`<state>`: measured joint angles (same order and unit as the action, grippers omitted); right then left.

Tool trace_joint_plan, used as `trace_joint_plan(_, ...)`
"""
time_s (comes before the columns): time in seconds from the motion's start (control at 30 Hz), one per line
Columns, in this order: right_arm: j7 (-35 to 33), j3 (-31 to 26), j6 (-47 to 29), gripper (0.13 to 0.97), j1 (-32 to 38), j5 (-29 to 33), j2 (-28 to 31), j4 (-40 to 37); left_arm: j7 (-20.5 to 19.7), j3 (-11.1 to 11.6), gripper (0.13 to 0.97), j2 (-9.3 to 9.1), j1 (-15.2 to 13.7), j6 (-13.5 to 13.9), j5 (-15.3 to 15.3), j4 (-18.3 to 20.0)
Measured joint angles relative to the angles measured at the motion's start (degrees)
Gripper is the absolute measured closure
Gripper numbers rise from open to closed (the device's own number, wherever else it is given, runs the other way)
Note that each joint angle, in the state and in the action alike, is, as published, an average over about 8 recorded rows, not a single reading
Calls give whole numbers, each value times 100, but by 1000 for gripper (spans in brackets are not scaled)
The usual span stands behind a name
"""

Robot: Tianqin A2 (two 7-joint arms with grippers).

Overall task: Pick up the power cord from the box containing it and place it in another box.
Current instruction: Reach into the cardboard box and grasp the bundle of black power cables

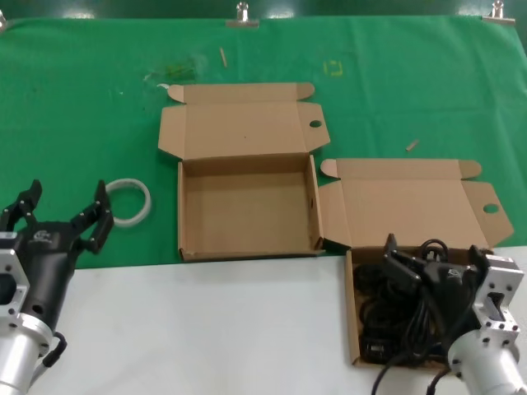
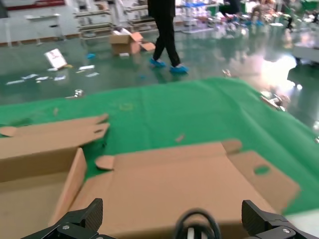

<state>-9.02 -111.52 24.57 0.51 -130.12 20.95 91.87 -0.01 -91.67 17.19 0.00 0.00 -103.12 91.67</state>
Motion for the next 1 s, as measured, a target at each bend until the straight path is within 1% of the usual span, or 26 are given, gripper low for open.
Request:
trace_joint_plan(0.17,255,329,-56,129,-295,459,-448,-99,0,0,551,0,0,0,0,0)
trace_joint_plan(0.3,565,599,-221,129,-392,1000,-811,-299,0,0,551,0,0,0,0,0)
trace_joint_plan(0.4,808,787,-371,129,-386,1407,-1052,-531,-1,0,626,0,0,0,0,0)
trace_joint_plan(0.5,958,928,-490,129,-334,1662,-1227,-769,-1,0,701,0,0,0,0,0)
trace_joint_plan(0.57,990,993,-544,139,-297,1733,-1302,-897,-2,0,751,0,0,0,0,0)
trace_joint_plan(0.6,990,1017,-564,145,-280,1745,-1328,-948,-2,0,751,0,0,0,0,0)
trace_joint_plan(0.8,904,1109,-642,171,-214,1668,-1391,-1096,-2,0,850,0,0,0,0,0)
trace_joint_plan(0.87,876,1129,-668,197,-201,1622,-1397,-1103,-2,0,883,0,0,0,0,0)
trace_joint_plan(1.0,848,1168,-728,251,-182,1544,-1415,-1092,-2,0,908,0,0,0,0,0)
